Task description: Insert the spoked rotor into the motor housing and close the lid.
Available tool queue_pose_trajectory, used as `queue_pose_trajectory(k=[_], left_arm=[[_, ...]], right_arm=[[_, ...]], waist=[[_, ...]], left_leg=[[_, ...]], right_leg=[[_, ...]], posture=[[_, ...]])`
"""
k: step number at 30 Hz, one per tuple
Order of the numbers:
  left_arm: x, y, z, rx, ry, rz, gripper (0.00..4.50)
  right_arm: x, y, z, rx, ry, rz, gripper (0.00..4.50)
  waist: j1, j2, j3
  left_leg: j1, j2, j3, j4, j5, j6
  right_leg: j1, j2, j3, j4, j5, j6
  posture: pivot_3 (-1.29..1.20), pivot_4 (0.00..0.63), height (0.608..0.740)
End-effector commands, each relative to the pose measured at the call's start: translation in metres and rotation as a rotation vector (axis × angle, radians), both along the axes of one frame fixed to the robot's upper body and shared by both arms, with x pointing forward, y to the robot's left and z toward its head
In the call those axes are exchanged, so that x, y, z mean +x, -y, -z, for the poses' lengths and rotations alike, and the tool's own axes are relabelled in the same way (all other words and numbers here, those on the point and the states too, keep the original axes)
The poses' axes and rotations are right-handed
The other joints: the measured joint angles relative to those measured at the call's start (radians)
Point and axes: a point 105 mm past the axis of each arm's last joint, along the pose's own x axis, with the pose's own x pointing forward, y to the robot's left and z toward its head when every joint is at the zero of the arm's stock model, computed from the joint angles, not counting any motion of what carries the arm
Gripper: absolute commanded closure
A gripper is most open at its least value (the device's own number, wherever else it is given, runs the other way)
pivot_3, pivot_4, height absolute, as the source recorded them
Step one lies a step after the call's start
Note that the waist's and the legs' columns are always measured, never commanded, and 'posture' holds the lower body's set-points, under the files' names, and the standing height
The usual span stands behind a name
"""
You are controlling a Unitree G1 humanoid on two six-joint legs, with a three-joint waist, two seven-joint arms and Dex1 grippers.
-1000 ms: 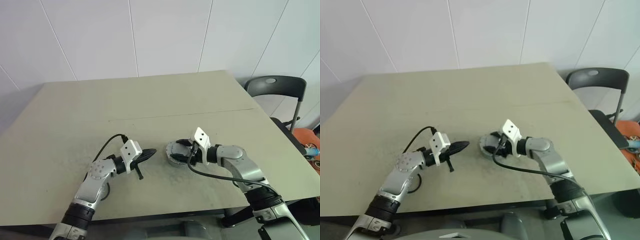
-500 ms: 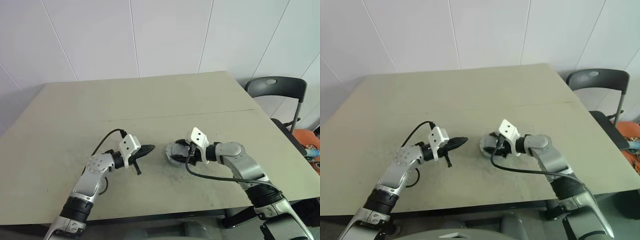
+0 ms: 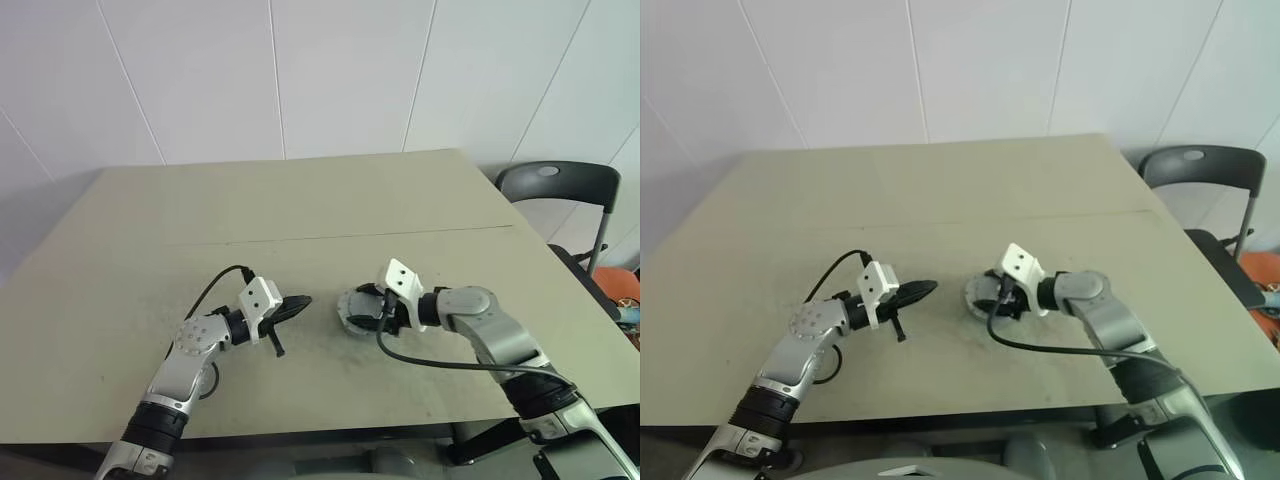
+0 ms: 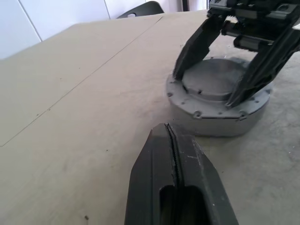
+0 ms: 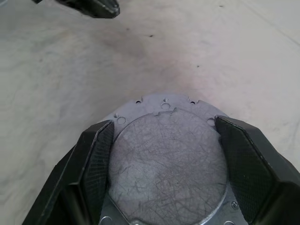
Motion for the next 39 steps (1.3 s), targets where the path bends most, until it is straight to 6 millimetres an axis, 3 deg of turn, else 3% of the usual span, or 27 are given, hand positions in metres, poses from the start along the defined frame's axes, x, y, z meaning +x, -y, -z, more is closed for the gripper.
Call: queue_pose_trajectory(k=[1,3,8,14,23,31,34,39], left_arm=[[0.004,0.002,-0.012,-0.009,0.057,0.001,4.5],[0.004,0.004,-0.012,-0.01,0.059,0.002,4.5],[0.002,0.013,-0.017,-0.015,0.07,0.005,4.5],[0.003,0.013,-0.021,-0.014,0.071,0.001,4.5],[0.005,0.007,-0.024,-0.01,0.071,-0.002,4.5],[0.003,0.008,-0.021,-0.008,0.066,-0.002,4.5],[0.004,0.008,-0.02,-0.007,0.063,-0.003,4.5],[0.001,0.009,-0.02,-0.008,0.063,-0.001,4.5]], right_arm=[[0.022,0.034,0.035,-0.128,-0.049,0.243,1.43],[0.026,0.038,0.035,-0.124,-0.06,0.262,1.43],[-0.012,0.017,0.03,-0.049,-0.149,0.017,1.43],[0.015,0.008,0.0,0.159,-0.062,0.146,1.43],[0.014,0.006,-0.016,0.211,0.001,0.108,1.43],[0.008,-0.005,-0.043,0.353,0.018,0.05,1.43],[0.011,-0.004,-0.042,0.319,0.038,0.066,1.43],[0.016,0.006,-0.017,0.11,0.084,0.084,1.43]], waist=[[-0.003,-0.001,-0.001],[-0.017,-0.003,-0.002],[-0.009,0.001,-0.001],[-0.026,0.0,-0.001],[-0.025,0.0,0.0],[-0.025,0.0,0.001],[-0.025,0.0,0.001],[-0.025,0.0,0.001]], left_leg=[[0.0,0.0,0.0,0.0,0.0,-0.001],[0.0,0.001,0.0,-0.001,0.0,-0.002],[0.002,0.001,-0.001,0.003,0.001,-0.003],[0.0,0.001,-0.001,0.0,0.001,-0.003],[-0.003,0.001,0.001,0.0,0.0,-0.002],[-0.008,0.001,0.001,0.0,0.001,-0.003],[-0.011,0.001,0.001,0.0,0.001,-0.003],[-0.016,0.001,0.002,0.001,0.002,-0.005]], right_leg=[[-0.001,0.0,0.0,0.0,0.0,0.0],[-0.001,0.001,0.0,0.0,0.002,-0.004],[0.004,0.001,0.0,0.002,0.0,-0.006],[-0.001,0.001,0.0,0.002,0.0,-0.001],[-0.011,0.002,0.002,0.005,0.001,-0.002],[-0.017,0.001,0.002,0.005,0.004,-0.006],[-0.02,0.001,0.002,0.005,0.004,-0.007],[-0.022,0.001,0.002,0.004,0.004,-0.007]], posture=[[0.0,0.0,0.74],[0.0,0.0,0.74],[0.0,0.0,0.74],[0.0,0.0,0.74],[0.0,0.0,0.74],[0.0,0.0,0.74],[0.0,0.0,0.74],[0.0,0.0,0.74]])
